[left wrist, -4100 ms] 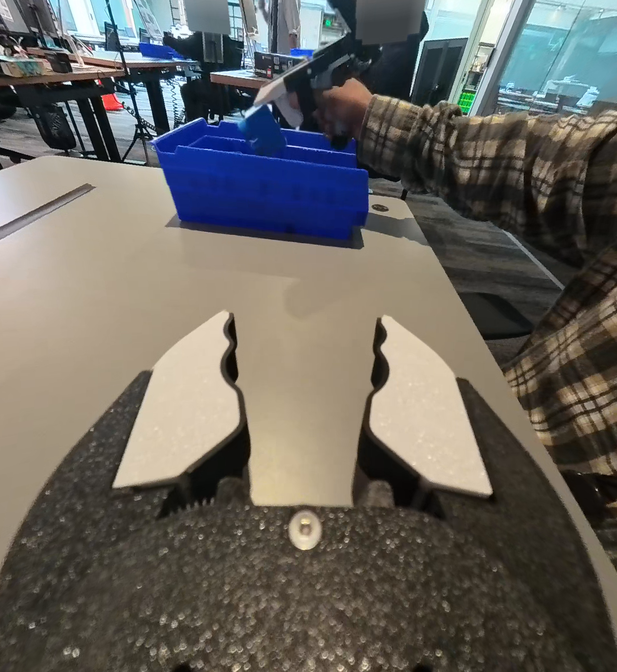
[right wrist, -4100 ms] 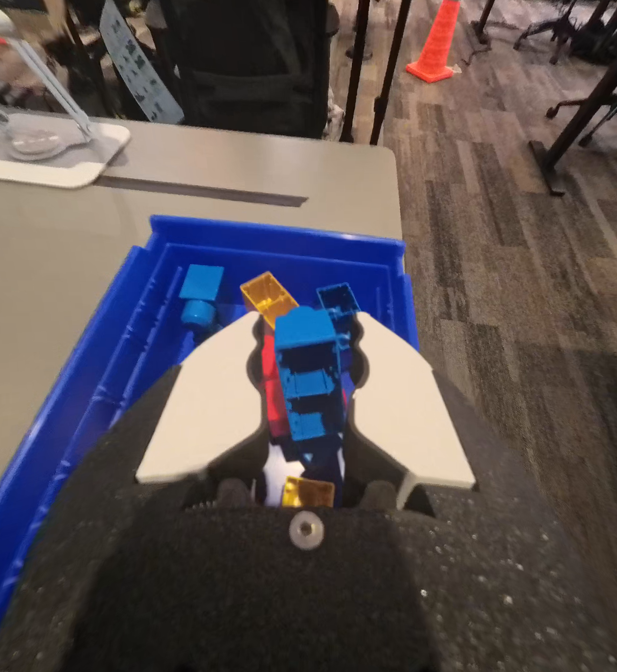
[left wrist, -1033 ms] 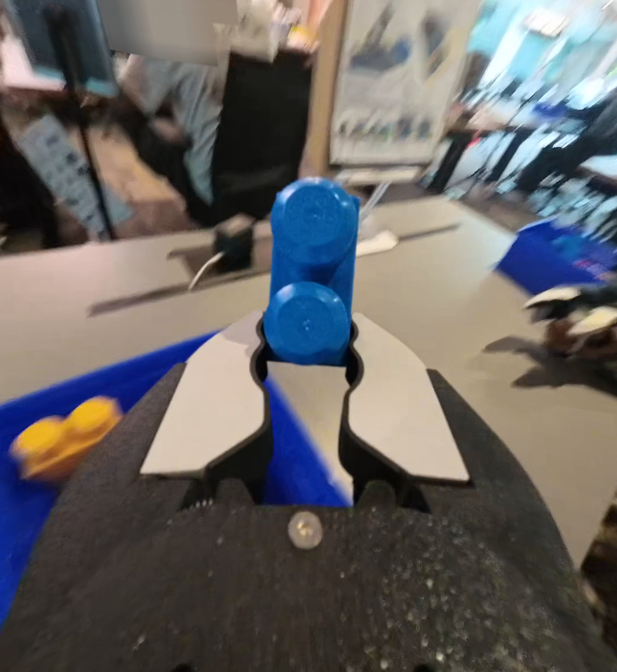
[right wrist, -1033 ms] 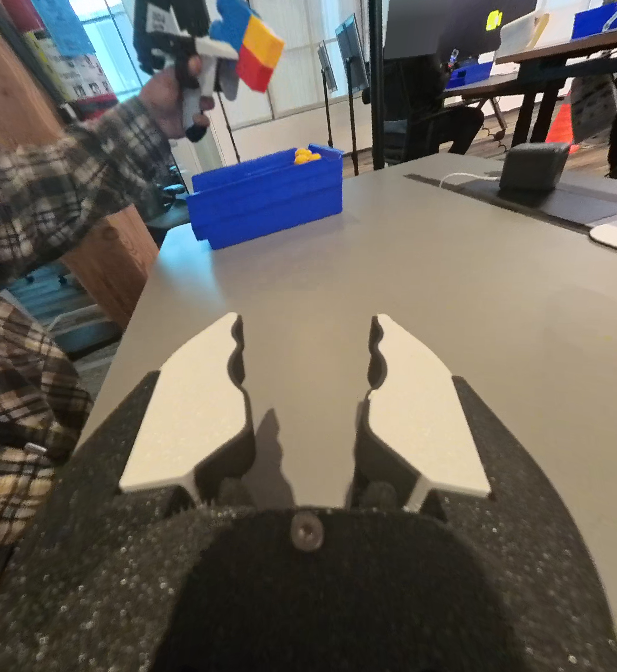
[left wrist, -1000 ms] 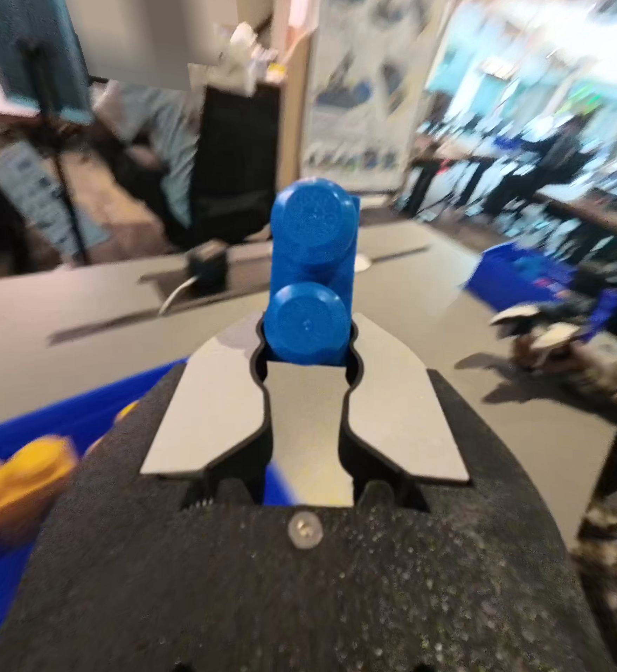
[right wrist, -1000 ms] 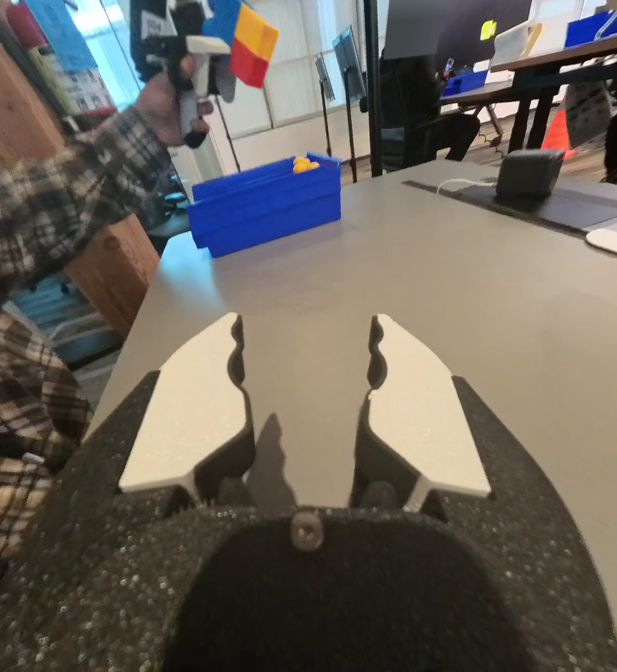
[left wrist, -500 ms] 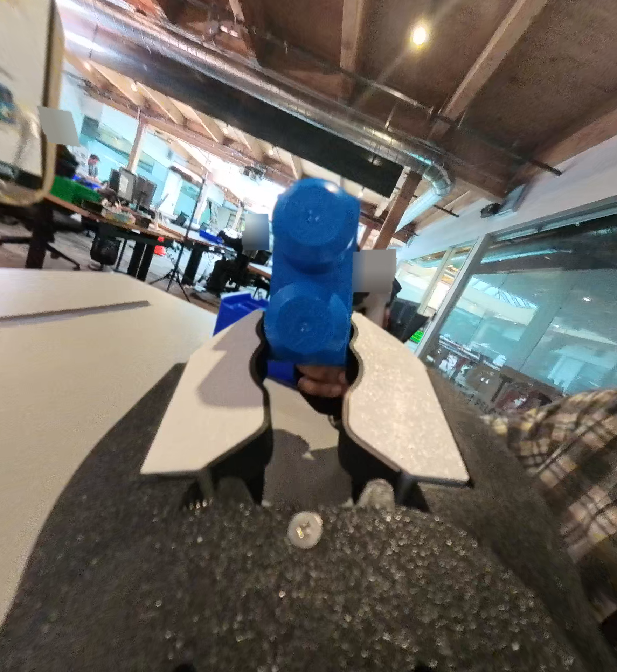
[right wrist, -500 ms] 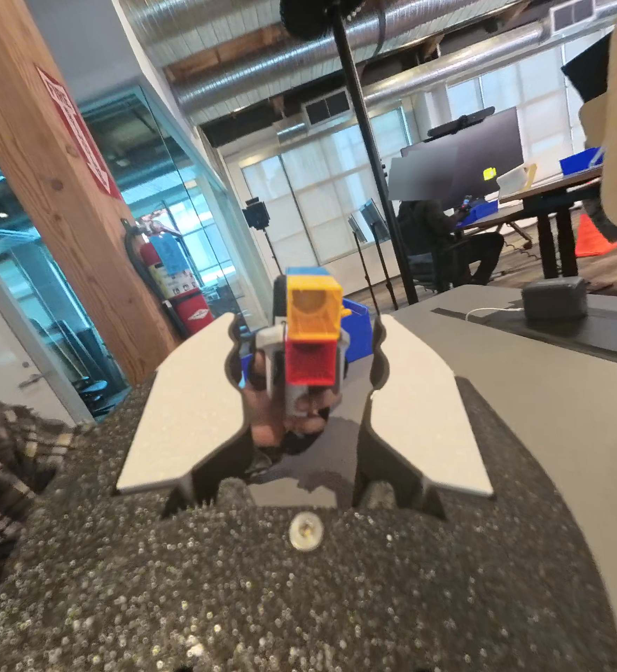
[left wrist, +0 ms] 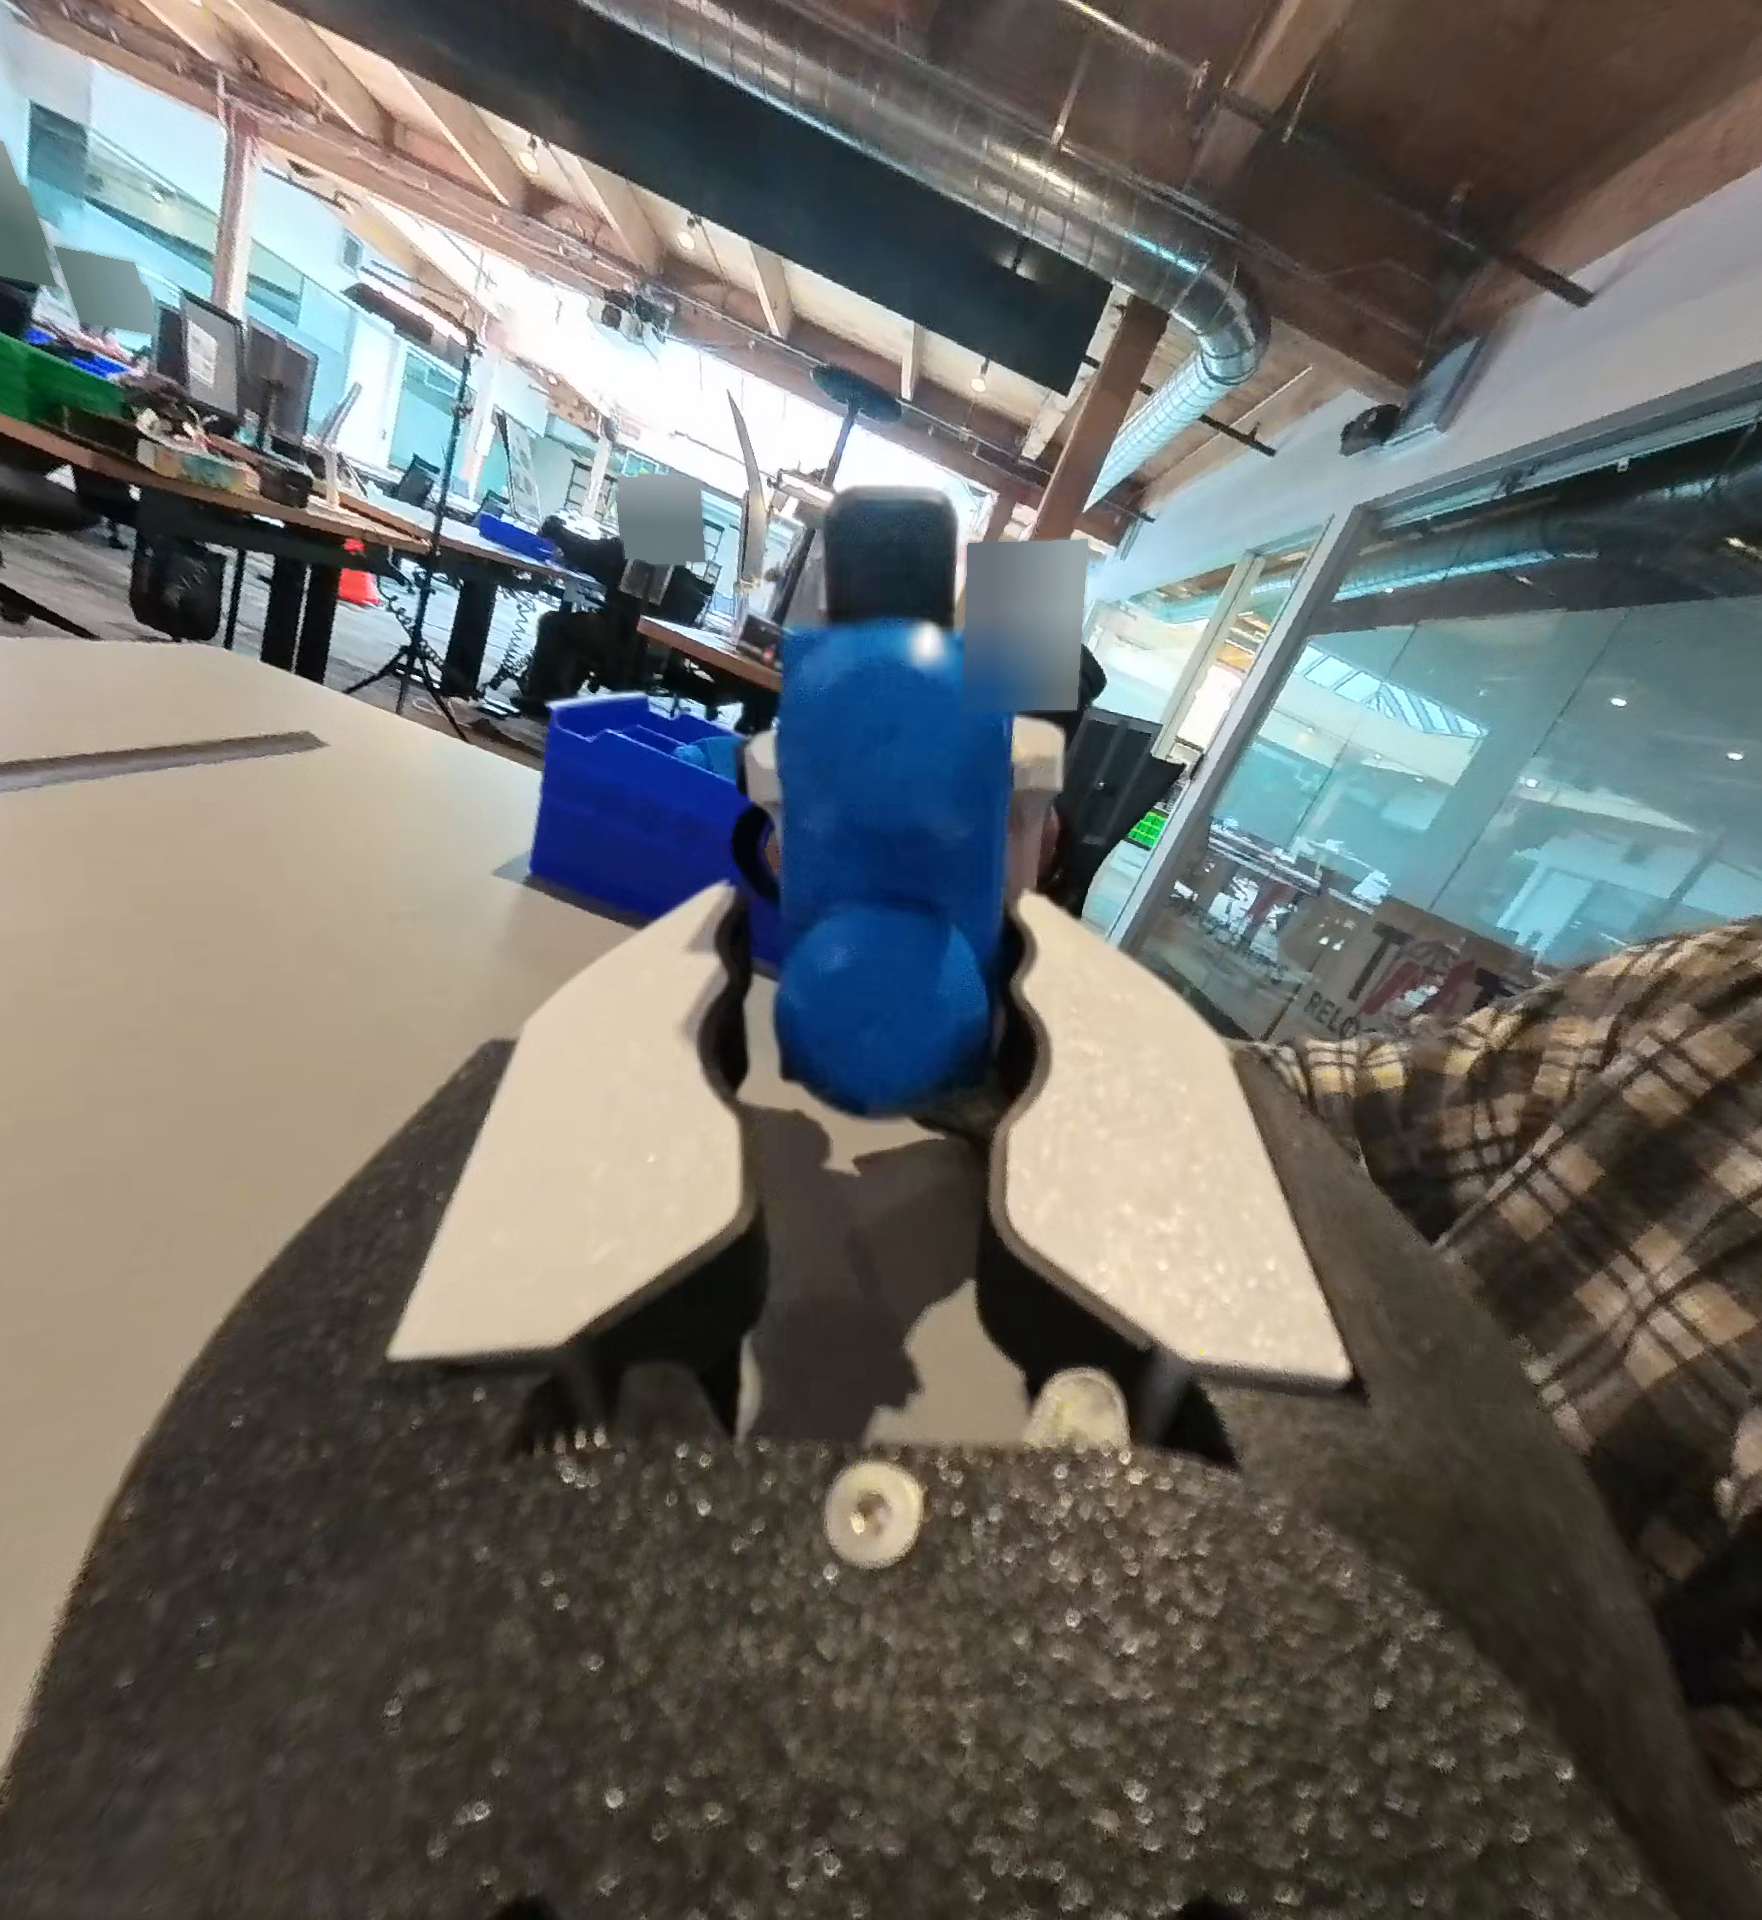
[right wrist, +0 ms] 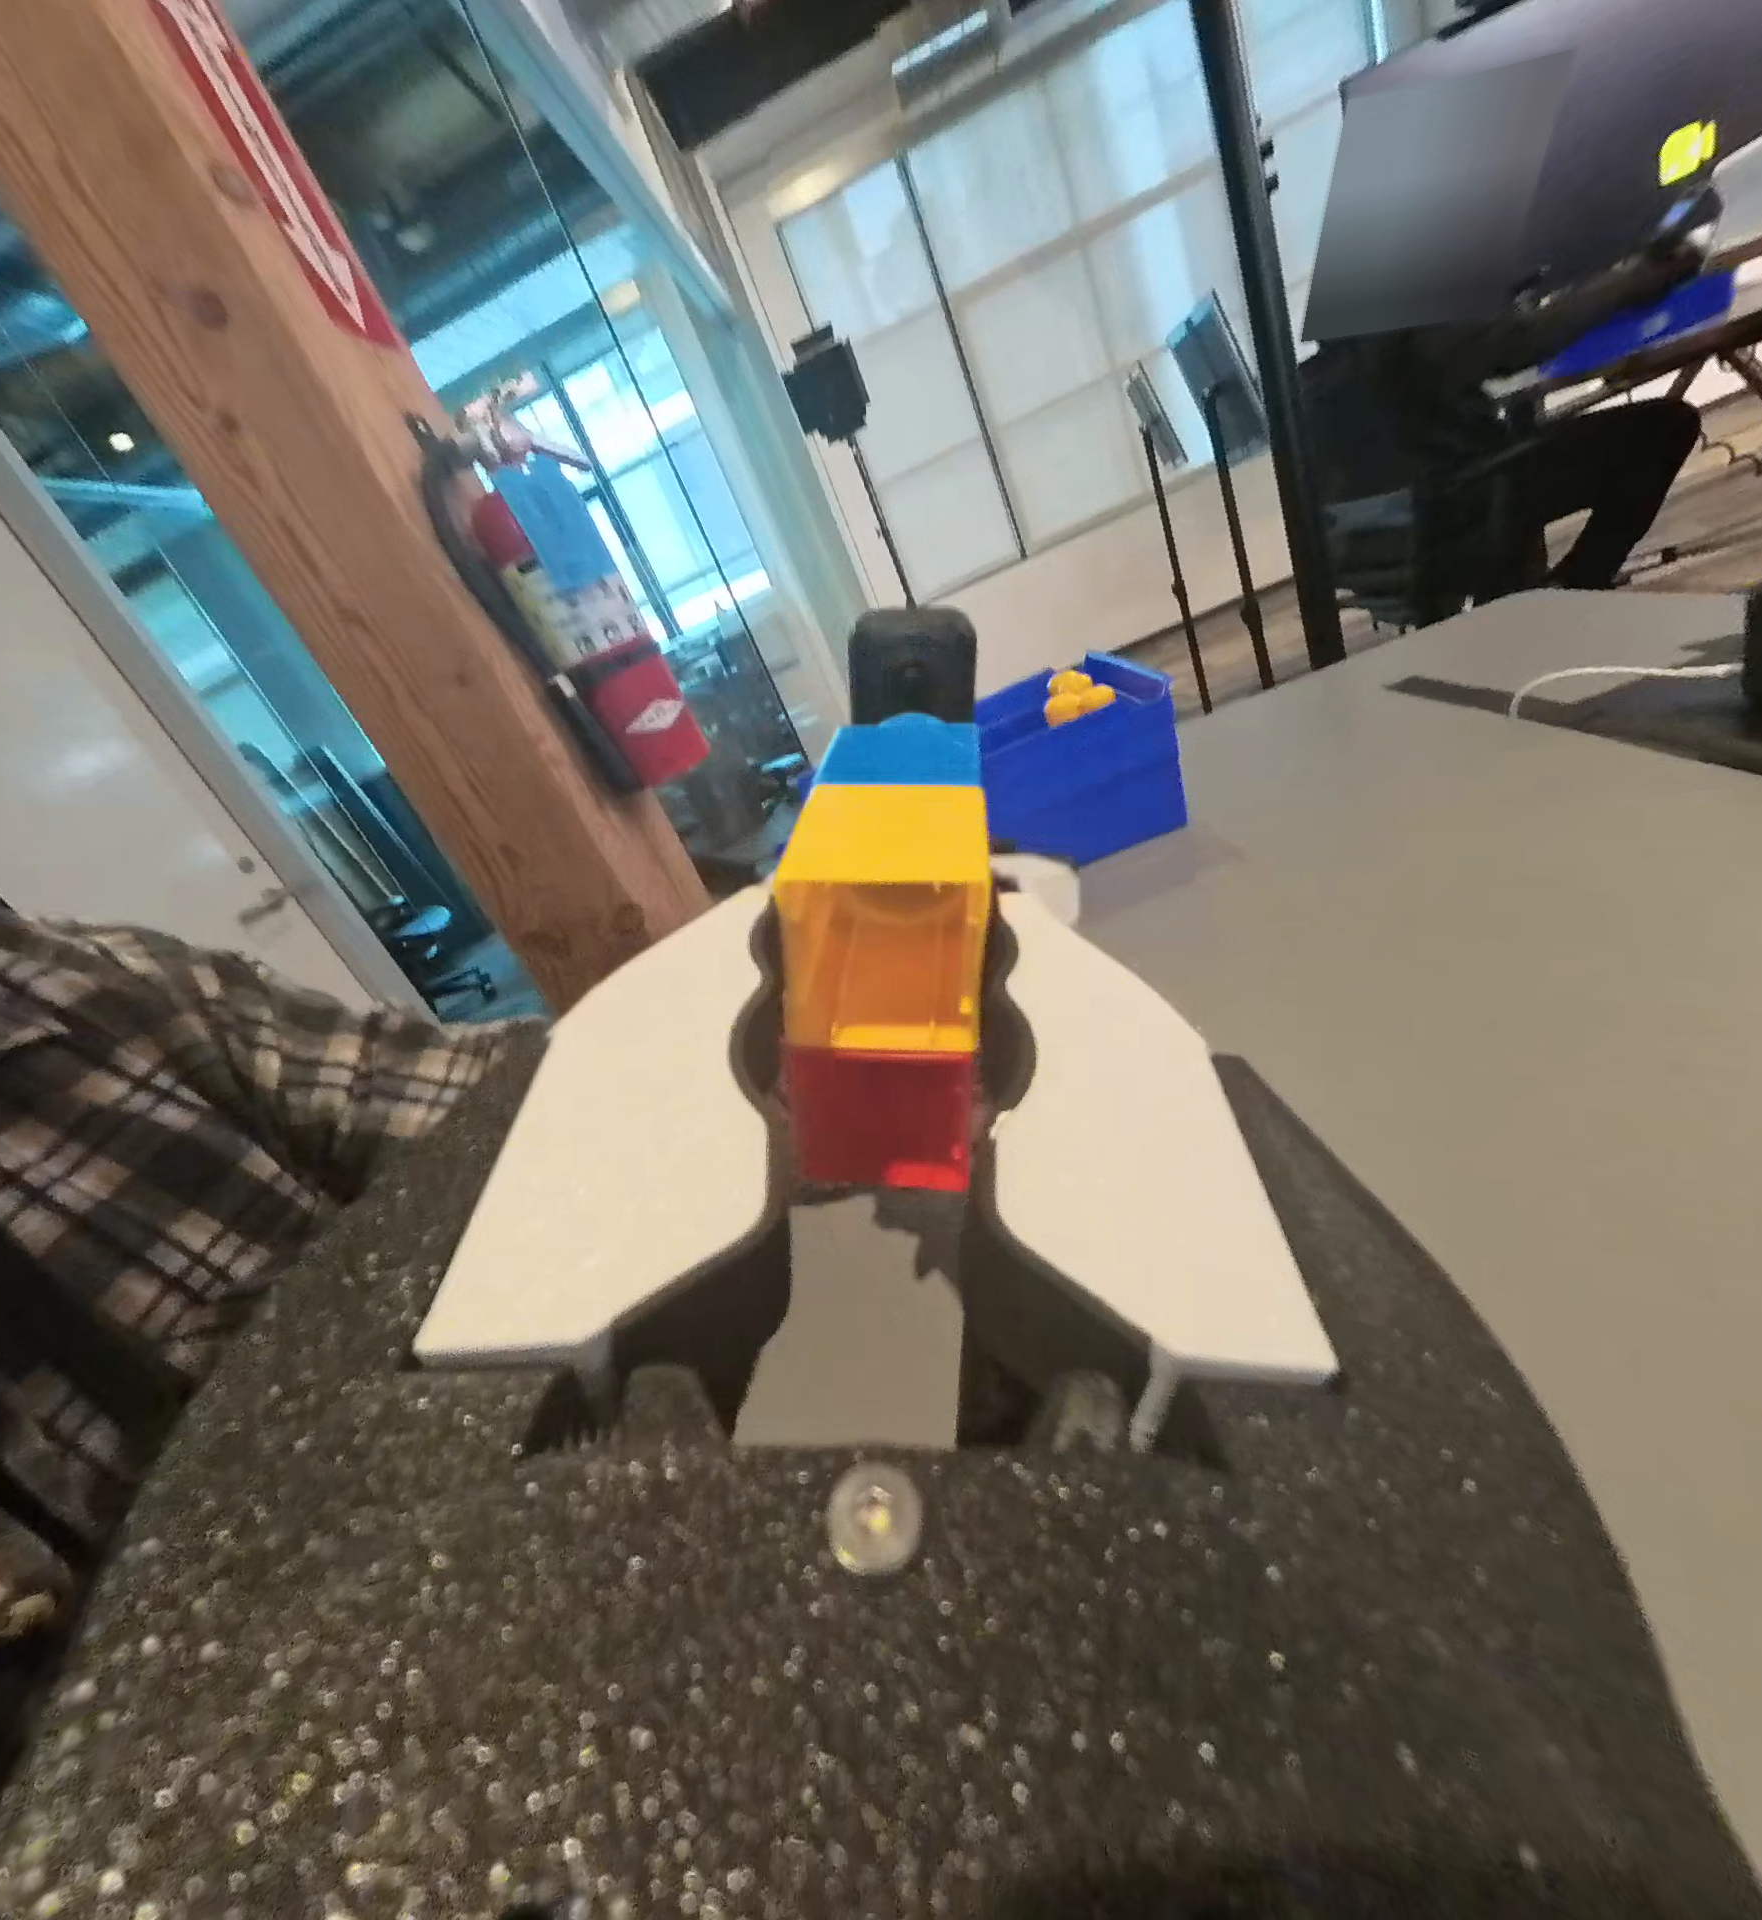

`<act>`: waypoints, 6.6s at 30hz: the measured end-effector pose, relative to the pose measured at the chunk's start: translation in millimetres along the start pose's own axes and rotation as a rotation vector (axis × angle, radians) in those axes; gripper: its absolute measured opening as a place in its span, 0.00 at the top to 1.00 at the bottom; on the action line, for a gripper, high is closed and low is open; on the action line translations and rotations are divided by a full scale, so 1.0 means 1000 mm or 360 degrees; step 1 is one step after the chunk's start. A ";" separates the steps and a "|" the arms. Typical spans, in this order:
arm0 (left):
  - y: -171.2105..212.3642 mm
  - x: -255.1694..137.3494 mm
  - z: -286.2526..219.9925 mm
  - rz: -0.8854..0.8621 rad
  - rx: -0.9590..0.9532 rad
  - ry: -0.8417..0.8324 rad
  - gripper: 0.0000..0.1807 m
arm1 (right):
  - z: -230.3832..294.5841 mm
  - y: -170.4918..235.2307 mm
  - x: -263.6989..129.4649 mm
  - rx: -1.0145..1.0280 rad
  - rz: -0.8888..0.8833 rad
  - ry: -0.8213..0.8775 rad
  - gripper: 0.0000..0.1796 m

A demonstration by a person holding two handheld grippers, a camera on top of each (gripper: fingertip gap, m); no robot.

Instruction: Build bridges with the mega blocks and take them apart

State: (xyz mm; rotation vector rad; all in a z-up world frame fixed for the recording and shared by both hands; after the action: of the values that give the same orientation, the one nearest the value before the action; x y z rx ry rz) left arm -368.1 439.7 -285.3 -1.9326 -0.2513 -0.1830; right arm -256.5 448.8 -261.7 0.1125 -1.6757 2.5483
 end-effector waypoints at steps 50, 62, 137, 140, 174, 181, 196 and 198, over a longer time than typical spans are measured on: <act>-0.007 -0.014 -0.004 0.0040 0.0198 -0.0137 0.80 | 0.000 -0.046 -0.378 -0.0053 0.0340 0.2146 0.79; 0.001 -0.010 -0.004 0.0110 0.0201 -0.0081 0.80 | 0.009 -0.046 -0.130 -0.0315 -0.0051 0.0733 0.61; -0.005 -0.012 -0.004 -0.0123 0.0024 0.0012 0.80 | 0.100 -0.063 -0.316 -0.0138 0.0549 0.2208 0.59; -0.005 -0.011 -0.005 -0.0111 0.0034 0.0003 0.80 | 0.092 -0.042 -0.334 0.0127 0.0663 0.2248 0.60; -0.009 -0.014 -0.005 -0.0104 -0.0001 -0.0029 0.80 | -0.023 -0.001 -0.432 0.1100 0.1134 0.2413 0.97; -0.007 -0.014 -0.001 -0.0097 -0.0016 -0.0034 0.80 | -0.034 -0.007 -0.448 0.1030 0.1179 0.2365 0.97; -0.009 -0.017 0.000 -0.0106 -0.0004 -0.0051 0.80 | -0.025 -0.040 -0.451 0.0741 0.1070 0.2500 0.76; -0.010 -0.017 0.000 -0.0112 -0.0001 -0.0050 0.80 | -0.016 -0.075 -0.427 0.0357 0.0918 0.2524 0.67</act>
State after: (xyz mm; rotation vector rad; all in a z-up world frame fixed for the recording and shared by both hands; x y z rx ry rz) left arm -387.2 441.6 -280.1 -1.9294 -0.3405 -0.1989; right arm 176.4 478.1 -246.8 -1.9468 -0.7186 1.7952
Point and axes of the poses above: each gripper's, where its closed fingertips meet, x out along the fingers, y out of its underside, z = x × y across the jaws, the point moved 5 cm from there along -x, back along the fingers, and after that the axes turned 4 degrees about y, right-handed, at the moved point
